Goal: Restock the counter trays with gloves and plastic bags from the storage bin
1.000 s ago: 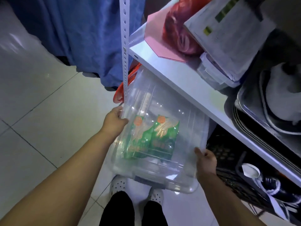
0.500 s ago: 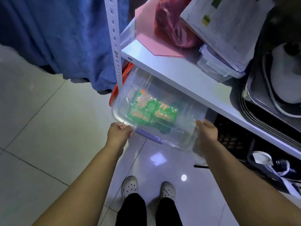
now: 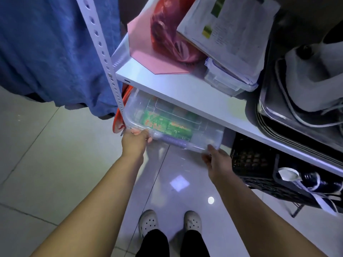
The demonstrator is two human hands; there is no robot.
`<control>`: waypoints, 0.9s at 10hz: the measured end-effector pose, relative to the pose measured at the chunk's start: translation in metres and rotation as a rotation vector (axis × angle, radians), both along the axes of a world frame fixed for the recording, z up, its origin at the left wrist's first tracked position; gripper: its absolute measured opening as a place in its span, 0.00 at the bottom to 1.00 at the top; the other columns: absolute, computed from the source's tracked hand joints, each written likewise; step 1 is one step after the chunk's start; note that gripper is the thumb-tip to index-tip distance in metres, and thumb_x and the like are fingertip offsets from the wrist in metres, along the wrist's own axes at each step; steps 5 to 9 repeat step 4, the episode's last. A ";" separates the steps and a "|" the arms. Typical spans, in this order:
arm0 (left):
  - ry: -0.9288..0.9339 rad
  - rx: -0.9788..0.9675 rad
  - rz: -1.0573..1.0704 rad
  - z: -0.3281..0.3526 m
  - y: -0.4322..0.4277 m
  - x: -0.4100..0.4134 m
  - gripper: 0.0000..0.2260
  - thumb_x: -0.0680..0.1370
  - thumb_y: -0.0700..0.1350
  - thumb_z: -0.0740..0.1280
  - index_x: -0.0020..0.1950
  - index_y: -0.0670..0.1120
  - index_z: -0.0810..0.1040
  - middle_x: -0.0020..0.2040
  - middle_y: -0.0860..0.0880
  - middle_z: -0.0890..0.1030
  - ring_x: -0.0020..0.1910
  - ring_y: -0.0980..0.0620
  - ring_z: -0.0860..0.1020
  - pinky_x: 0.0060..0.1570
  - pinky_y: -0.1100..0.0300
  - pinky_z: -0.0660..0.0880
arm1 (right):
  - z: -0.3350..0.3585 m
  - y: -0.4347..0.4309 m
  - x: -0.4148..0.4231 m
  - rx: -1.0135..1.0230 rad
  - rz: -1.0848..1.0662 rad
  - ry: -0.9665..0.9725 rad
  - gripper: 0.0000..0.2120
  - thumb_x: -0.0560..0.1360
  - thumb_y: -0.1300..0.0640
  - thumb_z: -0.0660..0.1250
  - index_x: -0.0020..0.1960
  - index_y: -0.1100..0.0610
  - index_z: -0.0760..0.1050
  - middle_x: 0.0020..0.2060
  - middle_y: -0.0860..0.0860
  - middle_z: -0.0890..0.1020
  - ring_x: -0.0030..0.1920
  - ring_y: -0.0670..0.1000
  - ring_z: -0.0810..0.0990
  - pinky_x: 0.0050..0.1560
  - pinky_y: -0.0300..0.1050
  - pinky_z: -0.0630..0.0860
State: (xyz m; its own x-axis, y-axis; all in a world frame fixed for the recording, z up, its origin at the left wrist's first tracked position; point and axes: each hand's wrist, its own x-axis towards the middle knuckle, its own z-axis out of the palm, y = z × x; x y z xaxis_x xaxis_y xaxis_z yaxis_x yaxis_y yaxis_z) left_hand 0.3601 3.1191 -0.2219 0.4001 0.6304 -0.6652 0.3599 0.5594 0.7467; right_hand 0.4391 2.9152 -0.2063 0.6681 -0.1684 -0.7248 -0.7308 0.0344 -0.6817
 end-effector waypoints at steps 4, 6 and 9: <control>0.080 0.103 -0.085 -0.013 0.015 0.048 0.22 0.72 0.35 0.64 0.66 0.37 0.66 0.42 0.46 0.74 0.43 0.46 0.75 0.55 0.50 0.73 | -0.016 0.015 0.022 0.182 -0.005 0.048 0.16 0.75 0.71 0.63 0.62 0.66 0.69 0.41 0.57 0.79 0.37 0.50 0.82 0.46 0.42 0.81; 0.080 0.103 -0.085 -0.013 0.015 0.048 0.22 0.72 0.35 0.64 0.66 0.37 0.66 0.42 0.46 0.74 0.43 0.46 0.75 0.55 0.50 0.73 | -0.016 0.015 0.022 0.182 -0.005 0.048 0.16 0.75 0.71 0.63 0.62 0.66 0.69 0.41 0.57 0.79 0.37 0.50 0.82 0.46 0.42 0.81; 0.080 0.103 -0.085 -0.013 0.015 0.048 0.22 0.72 0.35 0.64 0.66 0.37 0.66 0.42 0.46 0.74 0.43 0.46 0.75 0.55 0.50 0.73 | -0.016 0.015 0.022 0.182 -0.005 0.048 0.16 0.75 0.71 0.63 0.62 0.66 0.69 0.41 0.57 0.79 0.37 0.50 0.82 0.46 0.42 0.81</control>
